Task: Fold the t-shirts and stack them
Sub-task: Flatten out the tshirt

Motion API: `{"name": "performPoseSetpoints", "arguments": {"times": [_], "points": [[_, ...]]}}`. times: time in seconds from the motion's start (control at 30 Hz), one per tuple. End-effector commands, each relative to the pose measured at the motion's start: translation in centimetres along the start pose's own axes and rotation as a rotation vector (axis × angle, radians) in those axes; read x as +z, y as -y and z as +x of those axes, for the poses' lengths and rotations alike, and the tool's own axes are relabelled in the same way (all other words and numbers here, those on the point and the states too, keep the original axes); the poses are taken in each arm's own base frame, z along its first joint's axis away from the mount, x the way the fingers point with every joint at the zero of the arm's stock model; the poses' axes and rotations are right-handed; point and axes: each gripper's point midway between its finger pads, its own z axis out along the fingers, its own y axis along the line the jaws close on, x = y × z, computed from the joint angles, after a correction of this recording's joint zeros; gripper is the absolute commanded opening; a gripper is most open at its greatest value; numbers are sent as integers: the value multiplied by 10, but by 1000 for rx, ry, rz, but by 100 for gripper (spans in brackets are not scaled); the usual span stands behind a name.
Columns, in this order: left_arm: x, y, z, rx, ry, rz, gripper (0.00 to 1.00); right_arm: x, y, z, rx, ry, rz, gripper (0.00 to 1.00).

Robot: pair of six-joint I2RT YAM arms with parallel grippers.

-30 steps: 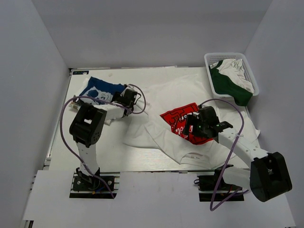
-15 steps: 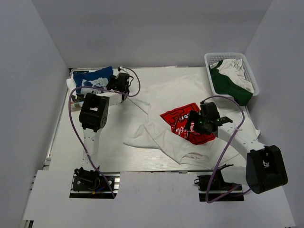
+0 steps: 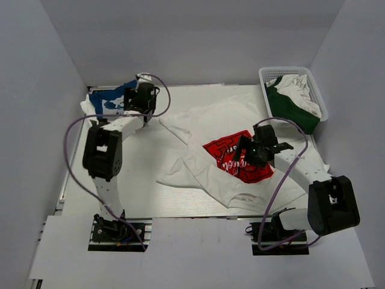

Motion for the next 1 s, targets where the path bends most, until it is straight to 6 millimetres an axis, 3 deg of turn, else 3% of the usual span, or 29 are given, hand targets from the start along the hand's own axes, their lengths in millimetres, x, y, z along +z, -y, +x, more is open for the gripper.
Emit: {"name": "performPoseSetpoints", "arguments": {"times": [0.0, 0.03, 0.1, 0.13, 0.17, 0.2, 0.23, 0.33, 0.43, 0.53, 0.67, 0.7, 0.77, 0.8, 0.83, 0.93, 0.97], "points": [[-68, -58, -66, -300, 103, -54, 100, -21, -9, -29, -34, 133, -27, 90], [-91, -68, -53, -412, 56, -51, 100, -22, -8, -28, -35, 143, -24, 90], [-112, -70, -31, -525, -11, -13, 100, -31, -8, -34, -41, 186, -25, 90], [-119, -68, 6, -563, -80, -28, 100, -33, -10, -34, -44, 192, -30, 90], [-135, -73, 7, -603, -75, 2, 100, -36, -8, -35, -42, 201, -28, 90], [-142, -71, 20, -610, -103, 22, 100, -38, -9, -35, -56, 207, -31, 90], [-145, -71, 47, -608, -160, 13, 100, -40, -8, -35, -58, 213, -30, 90], [-153, -75, 87, -638, -261, 9, 100, -48, -10, -36, -76, 242, -44, 90], [-141, -79, 111, -672, -326, 5, 100, -51, -11, -37, -86, 262, -56, 90], [-126, -80, 119, -728, -363, 28, 100, -53, -11, -37, -101, 268, -57, 90], [-93, -100, 129, -734, -374, -59, 100, -56, -1, -45, -102, 298, 2, 90], [-77, -103, 130, -711, -374, -69, 100, -56, 0, -47, -104, 301, 5, 90], [-62, -97, 129, -682, -373, -36, 100, -56, -2, -50, -102, 308, 3, 90], [-49, -100, 120, -680, -338, -26, 100, -54, -2, -51, -104, 305, 2, 90], [-39, -98, 131, -668, -364, -24, 100, -53, -1, -54, -106, 307, 8, 90], [-18, -102, 129, -664, -358, -23, 100, -53, 8, -64, -88, 324, 60, 90], [-11, -96, 142, -652, -393, -27, 100, -53, 11, -66, -85, 324, 73, 90]]}}
